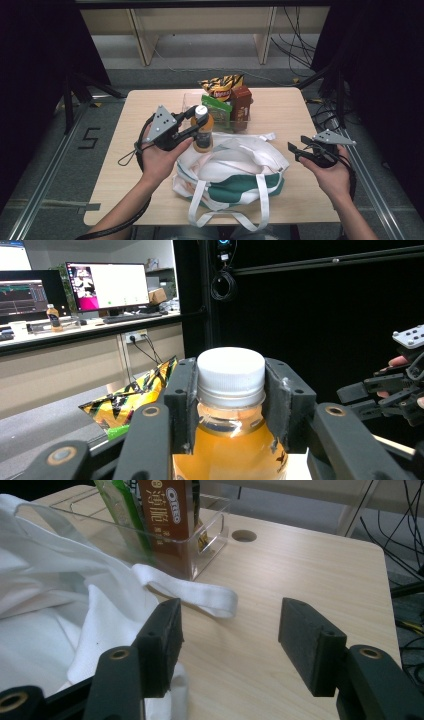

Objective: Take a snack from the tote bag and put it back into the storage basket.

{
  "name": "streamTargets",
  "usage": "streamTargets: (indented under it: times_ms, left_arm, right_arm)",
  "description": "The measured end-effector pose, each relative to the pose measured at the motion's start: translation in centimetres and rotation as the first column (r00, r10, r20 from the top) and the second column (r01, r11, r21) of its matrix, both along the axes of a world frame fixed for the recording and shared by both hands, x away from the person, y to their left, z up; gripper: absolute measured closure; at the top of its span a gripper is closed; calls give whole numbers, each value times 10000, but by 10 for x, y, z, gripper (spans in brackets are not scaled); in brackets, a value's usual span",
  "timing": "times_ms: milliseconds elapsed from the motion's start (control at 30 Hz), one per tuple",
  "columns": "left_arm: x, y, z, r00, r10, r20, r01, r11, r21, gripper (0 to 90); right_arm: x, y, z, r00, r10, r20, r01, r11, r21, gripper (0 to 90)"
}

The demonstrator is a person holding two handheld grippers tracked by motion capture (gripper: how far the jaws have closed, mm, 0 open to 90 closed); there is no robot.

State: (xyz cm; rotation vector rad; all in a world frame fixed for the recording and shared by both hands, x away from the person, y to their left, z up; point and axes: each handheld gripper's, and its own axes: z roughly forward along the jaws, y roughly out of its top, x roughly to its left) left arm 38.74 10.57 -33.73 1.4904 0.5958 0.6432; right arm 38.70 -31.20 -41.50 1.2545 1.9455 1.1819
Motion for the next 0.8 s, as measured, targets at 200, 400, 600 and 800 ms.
streamTargets:
  times_ms: [200,400,600,800]
  left_arm:
    - [3,0,3,9999,27,104,-27,10000,-2,590]
    - [5,2,7,9998,60,166,-60,10000,-15,590]
    - [7,4,10,9997,135,215,-135,9999,-16,590]
    - [9,4,14,9994,165,293,-163,9998,-79,590]
  right_arm:
    - [-1,0,0,10000,-13,-92,12,10000,-42,434]
    - [0,0,-1,10000,19,-89,-19,10000,-29,434]
    - [0,0,-1,10000,43,48,-42,9999,-119,434]
    - [0,0,-1,10000,34,27,-34,10000,-93,434]
